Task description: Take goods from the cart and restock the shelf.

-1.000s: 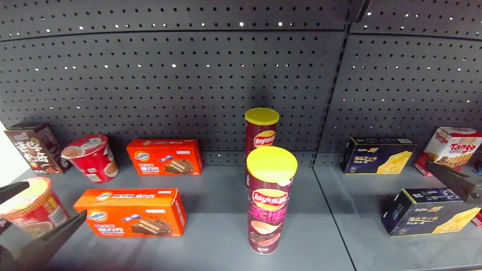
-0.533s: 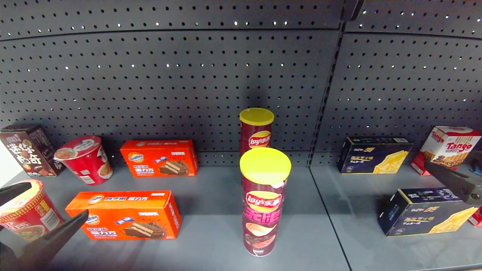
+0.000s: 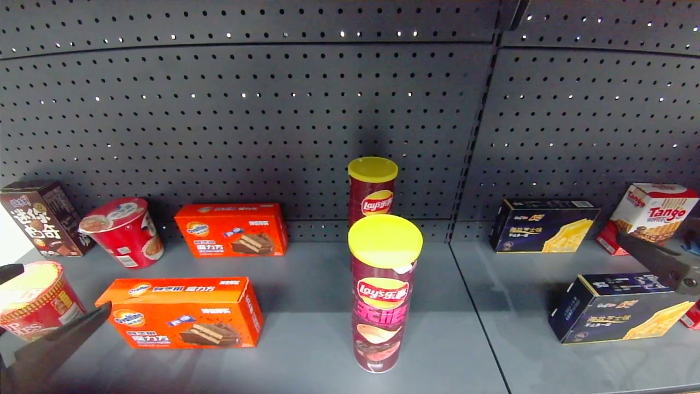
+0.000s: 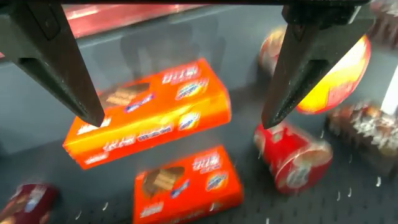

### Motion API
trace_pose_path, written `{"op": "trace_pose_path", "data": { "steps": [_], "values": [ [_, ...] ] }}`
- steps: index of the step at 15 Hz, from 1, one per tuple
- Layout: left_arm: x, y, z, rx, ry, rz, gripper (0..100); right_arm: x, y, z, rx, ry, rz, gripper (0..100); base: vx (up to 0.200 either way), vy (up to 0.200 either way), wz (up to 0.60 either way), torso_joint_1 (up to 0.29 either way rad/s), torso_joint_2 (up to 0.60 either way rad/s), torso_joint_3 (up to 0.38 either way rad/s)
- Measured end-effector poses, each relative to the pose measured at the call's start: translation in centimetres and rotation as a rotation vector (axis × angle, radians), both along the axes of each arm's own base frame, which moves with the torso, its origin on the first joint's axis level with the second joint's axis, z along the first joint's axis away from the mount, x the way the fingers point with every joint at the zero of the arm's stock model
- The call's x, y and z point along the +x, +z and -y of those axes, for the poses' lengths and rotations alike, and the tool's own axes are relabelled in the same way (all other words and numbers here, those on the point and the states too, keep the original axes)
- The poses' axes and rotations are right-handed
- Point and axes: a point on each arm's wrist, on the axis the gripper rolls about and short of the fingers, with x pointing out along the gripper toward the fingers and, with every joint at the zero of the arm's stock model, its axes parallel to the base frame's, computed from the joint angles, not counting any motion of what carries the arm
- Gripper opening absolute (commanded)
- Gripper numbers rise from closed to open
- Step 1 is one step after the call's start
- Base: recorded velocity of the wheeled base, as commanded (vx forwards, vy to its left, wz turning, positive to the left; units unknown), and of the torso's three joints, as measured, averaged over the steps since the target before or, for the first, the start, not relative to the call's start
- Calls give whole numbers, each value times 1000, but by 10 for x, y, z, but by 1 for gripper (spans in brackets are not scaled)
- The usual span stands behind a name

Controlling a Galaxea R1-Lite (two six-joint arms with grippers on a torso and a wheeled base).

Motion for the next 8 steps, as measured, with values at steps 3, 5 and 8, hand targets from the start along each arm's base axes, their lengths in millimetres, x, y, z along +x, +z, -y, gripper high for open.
{"op": "trace_pose_path", "data": {
  "steps": [3,5,8],
  "values": [
    [-2,7,0,-27,-1,12,100,2,1,-1,2,-4,-5,100,0,0,0,0,0,0],
    [-2,11,0,-50,0,25,100,2,2,0,3,-17,-1,100,0,0,0,0,0,0],
    [-3,12,1,-64,-19,28,100,3,4,1,4,-43,4,100,0,0,0,0,0,0]
  ]
}}
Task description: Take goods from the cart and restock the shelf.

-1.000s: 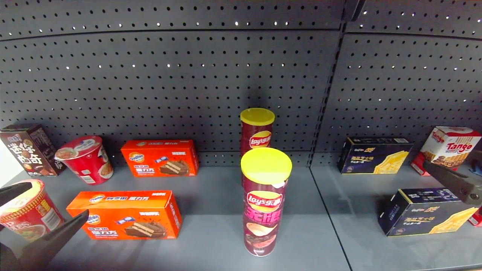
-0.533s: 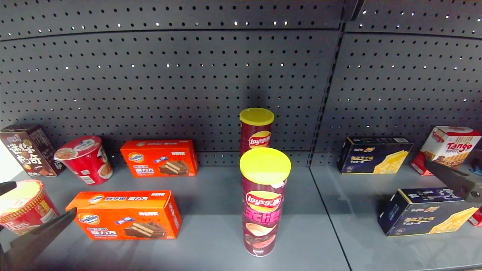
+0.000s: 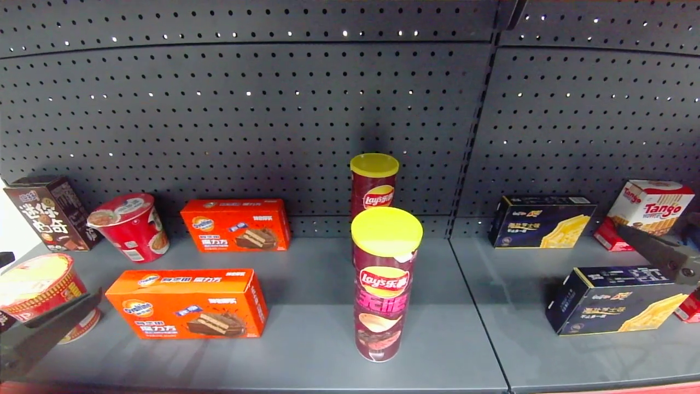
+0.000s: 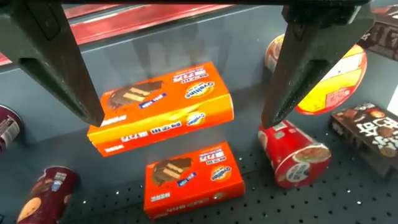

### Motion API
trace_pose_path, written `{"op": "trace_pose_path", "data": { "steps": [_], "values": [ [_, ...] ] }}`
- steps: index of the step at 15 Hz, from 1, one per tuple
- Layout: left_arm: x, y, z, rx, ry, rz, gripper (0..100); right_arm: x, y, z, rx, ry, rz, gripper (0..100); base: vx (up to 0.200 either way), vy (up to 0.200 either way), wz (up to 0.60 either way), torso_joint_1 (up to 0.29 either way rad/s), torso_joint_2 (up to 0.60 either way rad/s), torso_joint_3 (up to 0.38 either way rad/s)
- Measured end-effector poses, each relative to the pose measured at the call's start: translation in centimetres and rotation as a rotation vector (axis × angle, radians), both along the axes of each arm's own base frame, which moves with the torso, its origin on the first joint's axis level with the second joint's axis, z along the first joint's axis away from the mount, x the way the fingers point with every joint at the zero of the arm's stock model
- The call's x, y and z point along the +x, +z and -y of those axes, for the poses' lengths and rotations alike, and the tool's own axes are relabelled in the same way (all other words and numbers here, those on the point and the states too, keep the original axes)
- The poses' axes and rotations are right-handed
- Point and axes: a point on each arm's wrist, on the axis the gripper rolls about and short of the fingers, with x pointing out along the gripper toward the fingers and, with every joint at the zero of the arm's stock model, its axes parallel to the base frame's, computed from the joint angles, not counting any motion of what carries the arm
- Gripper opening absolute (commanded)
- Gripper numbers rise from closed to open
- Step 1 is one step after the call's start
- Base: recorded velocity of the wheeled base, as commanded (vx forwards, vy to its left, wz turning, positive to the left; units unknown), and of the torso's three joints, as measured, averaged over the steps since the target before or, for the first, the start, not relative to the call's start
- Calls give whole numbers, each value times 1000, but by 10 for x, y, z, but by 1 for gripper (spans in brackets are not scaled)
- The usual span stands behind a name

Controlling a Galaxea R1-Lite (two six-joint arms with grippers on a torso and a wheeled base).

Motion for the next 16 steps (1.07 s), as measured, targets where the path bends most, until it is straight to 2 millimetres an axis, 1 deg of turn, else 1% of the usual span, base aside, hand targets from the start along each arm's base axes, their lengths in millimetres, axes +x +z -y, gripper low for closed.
{"op": "trace_pose_path", "data": {
  "steps": [1,3,9,13,15,16],
  "values": [
    [0,0,0,0,-1,0,100,0,0,0,-1,-3,-1,100,0,0,0,0,0,0],
    [0,1,0,-1,-2,5,100,1,-2,0,-3,-2,-7,100,0,0,600,-2,5,2],
    [0,-1,0,-2,-8,-2,100,1,-4,0,-6,1,-15,100,0,0,0,0,0,0],
    [1,0,1,-5,-44,4,100,2,-6,-1,-11,35,-25,100,0,0,0,0,0,0],
    [6,3,3,-1,-76,15,100,11,-3,-5,-12,57,-31,100,0,0,0,0,0,0],
    [9,3,5,4,-85,15,100,20,-1,-10,-18,76,-45,100,0,0,0,0,0,0]
  ]
}}
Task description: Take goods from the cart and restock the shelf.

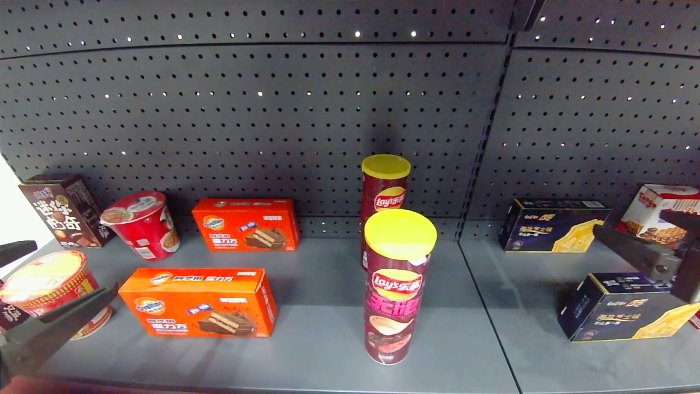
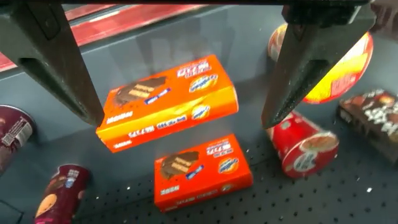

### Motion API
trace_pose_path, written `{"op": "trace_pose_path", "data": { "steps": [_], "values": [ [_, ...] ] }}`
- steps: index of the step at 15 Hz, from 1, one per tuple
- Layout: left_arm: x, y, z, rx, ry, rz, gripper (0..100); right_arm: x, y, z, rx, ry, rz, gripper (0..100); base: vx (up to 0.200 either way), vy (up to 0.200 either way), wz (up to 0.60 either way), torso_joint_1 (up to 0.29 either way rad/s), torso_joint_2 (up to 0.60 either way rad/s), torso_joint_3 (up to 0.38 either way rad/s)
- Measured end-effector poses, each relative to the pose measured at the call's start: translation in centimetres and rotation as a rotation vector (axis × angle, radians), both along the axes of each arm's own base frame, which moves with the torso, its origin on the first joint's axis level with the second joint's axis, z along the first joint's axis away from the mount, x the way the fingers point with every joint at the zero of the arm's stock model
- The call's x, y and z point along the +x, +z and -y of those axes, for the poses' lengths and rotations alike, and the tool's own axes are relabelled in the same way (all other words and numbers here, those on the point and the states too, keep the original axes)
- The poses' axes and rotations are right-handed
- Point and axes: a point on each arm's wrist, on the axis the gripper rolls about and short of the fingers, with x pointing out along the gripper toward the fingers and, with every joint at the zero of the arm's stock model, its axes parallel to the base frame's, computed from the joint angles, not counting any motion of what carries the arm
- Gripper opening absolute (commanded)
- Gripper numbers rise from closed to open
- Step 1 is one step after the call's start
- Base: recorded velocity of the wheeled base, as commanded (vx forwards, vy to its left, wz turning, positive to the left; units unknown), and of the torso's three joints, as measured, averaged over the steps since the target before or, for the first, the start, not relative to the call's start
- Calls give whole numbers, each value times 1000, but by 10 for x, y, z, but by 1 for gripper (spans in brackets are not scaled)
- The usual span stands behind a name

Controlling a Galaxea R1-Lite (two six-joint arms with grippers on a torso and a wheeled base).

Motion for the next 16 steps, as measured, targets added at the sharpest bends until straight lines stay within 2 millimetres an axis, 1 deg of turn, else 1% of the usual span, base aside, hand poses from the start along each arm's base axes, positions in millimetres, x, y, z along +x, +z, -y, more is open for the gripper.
{"op": "trace_pose_path", "data": {
  "steps": [3,5,8,10,14,16],
  "values": [
    [16,3,2,21,10,31,100,33,3,-17,-30,63,-11,100,0,0,0,0,0,0],
    [25,-3,3,24,12,8,100,41,-4,-31,-50,144,-40,100,0,0,0,0,0,0],
    [26,-23,3,35,11,-66,100,45,-22,-47,-100,228,-101,100,0,0,0,0,0,0],
    [24,-29,3,34,13,-83,100,46,-30,-59,-122,281,-121,100,0,0,0,0,0,0],
    [22,-30,3,28,15,-82,100,44,-43,-88,-154,397,-159,100,0,0,0,0,0,0],
    [21,-29,3,26,15,-78,100,43,-49,-97,-169,431,-179,100,0,0,0,0,0,0]
  ]
}}
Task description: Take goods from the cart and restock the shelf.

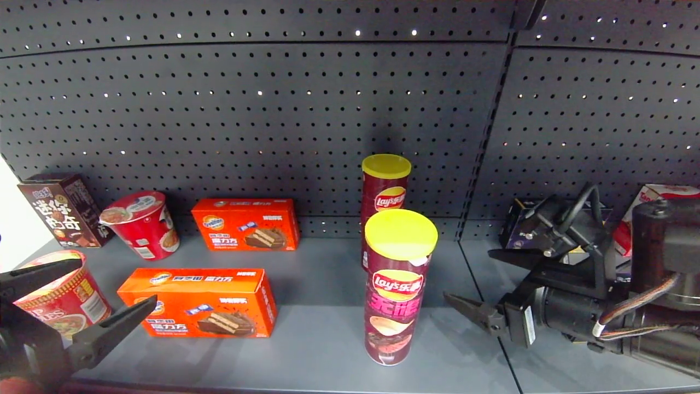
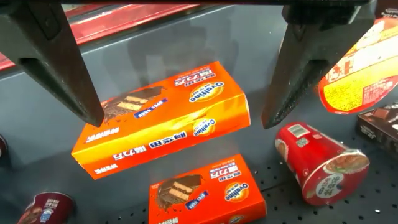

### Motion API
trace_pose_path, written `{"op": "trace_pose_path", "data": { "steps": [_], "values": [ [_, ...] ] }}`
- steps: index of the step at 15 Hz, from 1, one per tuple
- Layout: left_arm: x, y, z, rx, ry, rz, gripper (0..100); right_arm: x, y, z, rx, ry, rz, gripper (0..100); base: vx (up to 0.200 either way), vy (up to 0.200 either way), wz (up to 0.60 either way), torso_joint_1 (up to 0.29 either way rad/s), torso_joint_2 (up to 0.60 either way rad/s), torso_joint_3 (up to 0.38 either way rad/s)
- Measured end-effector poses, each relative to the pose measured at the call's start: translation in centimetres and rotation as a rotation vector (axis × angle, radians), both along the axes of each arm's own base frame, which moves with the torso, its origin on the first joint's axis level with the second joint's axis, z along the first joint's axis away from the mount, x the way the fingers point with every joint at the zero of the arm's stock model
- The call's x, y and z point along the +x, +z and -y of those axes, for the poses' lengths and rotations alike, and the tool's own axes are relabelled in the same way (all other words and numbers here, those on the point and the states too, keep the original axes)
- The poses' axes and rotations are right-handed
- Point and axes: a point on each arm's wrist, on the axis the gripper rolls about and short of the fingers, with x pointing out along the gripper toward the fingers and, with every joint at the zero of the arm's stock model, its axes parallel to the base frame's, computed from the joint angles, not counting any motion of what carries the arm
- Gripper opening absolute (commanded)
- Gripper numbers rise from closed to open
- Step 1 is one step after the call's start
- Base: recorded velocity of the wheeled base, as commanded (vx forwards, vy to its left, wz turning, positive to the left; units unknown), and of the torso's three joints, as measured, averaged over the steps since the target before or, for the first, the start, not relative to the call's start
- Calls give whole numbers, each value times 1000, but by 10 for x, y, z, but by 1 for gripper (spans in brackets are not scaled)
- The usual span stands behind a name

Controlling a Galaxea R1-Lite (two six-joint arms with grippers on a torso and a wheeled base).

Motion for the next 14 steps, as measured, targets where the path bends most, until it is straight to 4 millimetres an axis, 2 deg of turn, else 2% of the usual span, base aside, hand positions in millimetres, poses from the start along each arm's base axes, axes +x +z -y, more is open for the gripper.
{"op": "trace_pose_path", "data": {
  "steps": [7,14],
  "values": [
    [-2,0,0,-1,2,6,100,6,-8,-16,-5,36,-6,100,0,0,0,0,0,0],
    [-2,-1,0,-1,2,1,100,7,-10,-21,-8,47,-10,100,0,0,0,0,0,0]
  ]
}}
